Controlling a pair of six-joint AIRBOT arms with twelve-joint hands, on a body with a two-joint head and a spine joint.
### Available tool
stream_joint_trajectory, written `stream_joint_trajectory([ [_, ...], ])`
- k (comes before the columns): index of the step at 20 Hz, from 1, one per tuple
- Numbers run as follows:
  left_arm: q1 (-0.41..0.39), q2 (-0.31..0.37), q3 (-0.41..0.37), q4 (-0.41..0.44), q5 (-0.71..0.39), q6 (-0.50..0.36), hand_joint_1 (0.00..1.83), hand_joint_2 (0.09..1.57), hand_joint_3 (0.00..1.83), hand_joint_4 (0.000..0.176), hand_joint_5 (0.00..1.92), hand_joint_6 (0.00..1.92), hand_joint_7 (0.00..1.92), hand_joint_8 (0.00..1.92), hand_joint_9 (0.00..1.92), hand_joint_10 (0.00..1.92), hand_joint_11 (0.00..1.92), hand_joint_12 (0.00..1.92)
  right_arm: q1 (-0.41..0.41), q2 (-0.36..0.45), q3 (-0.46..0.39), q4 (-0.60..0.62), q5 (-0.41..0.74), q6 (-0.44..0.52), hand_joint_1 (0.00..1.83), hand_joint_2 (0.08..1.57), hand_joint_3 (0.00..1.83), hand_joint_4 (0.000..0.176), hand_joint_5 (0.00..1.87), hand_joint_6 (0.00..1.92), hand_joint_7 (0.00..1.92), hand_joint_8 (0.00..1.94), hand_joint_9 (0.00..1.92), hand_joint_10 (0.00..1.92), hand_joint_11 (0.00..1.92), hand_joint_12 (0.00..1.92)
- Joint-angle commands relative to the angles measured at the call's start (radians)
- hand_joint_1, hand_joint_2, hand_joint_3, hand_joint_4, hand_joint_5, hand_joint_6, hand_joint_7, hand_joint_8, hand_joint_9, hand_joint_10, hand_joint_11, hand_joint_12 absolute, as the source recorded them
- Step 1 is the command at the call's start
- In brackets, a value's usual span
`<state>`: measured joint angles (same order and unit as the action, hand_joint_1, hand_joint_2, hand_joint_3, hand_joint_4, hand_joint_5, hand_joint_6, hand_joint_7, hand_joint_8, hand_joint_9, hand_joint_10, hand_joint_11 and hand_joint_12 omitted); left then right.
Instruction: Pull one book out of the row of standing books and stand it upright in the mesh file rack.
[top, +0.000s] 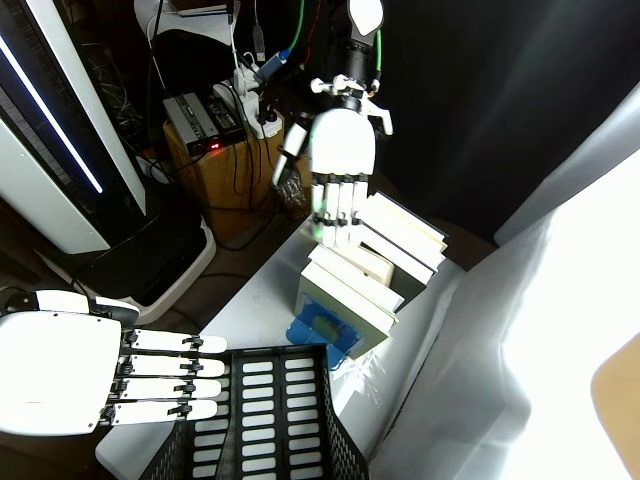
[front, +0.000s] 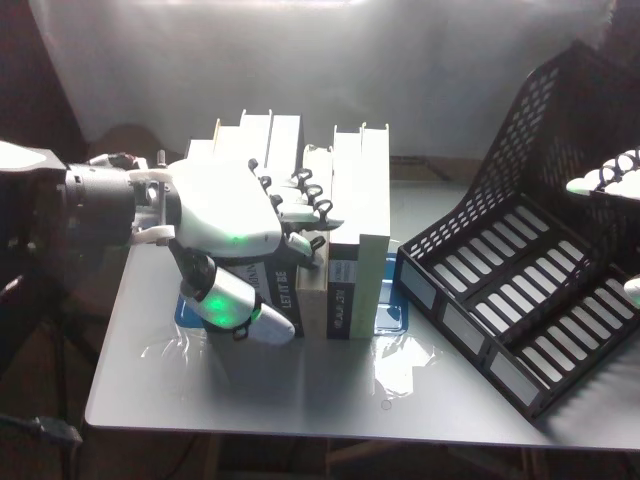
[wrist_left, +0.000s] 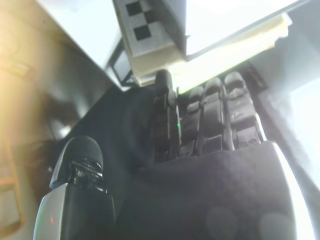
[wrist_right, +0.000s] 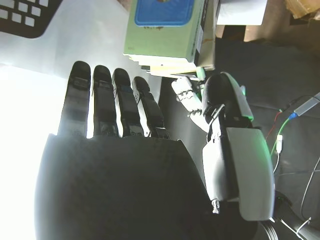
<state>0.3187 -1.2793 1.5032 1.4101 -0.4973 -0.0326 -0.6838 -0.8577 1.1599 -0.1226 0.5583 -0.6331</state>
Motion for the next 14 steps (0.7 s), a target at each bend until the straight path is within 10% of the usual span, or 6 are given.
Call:
stream_joint_trajectory([
  [1, 0.017, 0.012, -0.009, -0.016, -0.031, 0.000, 0.00, 1.17, 0.00, 0.000, 0.54, 0.01, 0.00, 0.00, 0.00, 0.00, 0.00, 0.00, 0.002, 0.008, 0.004, 0.021, 0.095, 0.003, 0.42, 1.29, 0.00, 0.000, 0.00, 0.00, 0.00, 0.00, 0.00, 0.00, 0.00, 0.00],
  [14, 0.117, 0.073, -0.089, -0.144, -0.091, 0.000, 0.00, 1.20, 0.01, 0.000, 0.56, 0.03, 0.00, 0.00, 0.00, 0.00, 0.00, 0.00, -0.006, 0.006, 0.004, 0.031, 0.095, 0.004, 0.48, 1.29, 0.00, 0.000, 0.00, 0.00, 0.00, 0.00, 0.00, 0.00, 0.00, 0.00],
])
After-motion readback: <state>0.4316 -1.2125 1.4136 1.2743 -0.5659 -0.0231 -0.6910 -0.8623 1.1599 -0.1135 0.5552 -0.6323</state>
